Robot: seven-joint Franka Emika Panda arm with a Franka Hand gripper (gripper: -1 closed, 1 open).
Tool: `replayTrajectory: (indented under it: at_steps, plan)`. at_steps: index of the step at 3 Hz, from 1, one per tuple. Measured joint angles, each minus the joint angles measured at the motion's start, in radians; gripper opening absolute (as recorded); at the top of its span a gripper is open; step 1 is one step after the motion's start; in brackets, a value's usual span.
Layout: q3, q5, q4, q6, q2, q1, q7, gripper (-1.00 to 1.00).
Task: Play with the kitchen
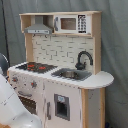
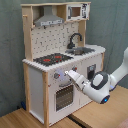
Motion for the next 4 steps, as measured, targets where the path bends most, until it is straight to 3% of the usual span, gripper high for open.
replayTrajectory:
  at_steps: [2, 4]
  plan:
    - [0.001, -0.018, 0.048, 0.176, -0.037, -0.069, 0.083, 1.00]
    - [0.002, -0.018, 0.138, 0.270, -0.098, -0.124, 0.226, 1.00]
